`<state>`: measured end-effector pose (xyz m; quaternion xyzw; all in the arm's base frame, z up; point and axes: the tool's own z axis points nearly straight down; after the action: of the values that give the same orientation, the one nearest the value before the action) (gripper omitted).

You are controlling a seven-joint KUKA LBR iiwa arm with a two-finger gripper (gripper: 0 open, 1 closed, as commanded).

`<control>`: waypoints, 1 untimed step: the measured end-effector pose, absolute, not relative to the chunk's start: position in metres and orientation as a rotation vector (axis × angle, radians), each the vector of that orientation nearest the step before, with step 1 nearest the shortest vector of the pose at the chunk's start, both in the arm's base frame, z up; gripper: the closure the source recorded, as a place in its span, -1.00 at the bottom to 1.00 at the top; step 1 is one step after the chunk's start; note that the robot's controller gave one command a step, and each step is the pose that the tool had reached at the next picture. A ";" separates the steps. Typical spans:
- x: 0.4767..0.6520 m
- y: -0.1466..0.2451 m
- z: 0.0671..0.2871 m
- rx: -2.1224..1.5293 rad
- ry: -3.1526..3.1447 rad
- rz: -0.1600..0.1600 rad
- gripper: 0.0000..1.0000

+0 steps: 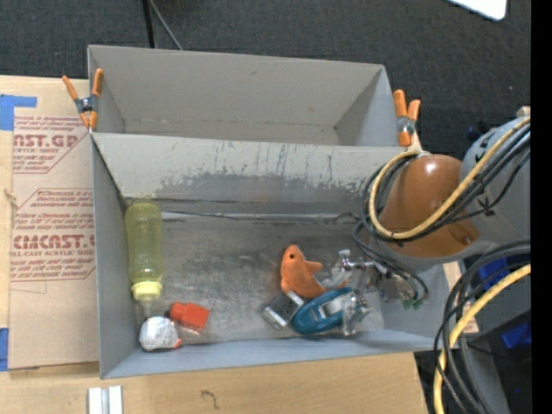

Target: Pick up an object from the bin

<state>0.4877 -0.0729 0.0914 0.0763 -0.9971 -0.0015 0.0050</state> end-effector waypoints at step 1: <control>0.487 -0.072 0.128 0.221 -3.129 -0.003 -1.00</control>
Offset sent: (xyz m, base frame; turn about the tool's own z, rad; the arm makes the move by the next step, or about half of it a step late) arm 0.0000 0.0000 0.0000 0.0000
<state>0.4872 -0.0718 0.1278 0.0706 -0.9975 -0.0008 0.0024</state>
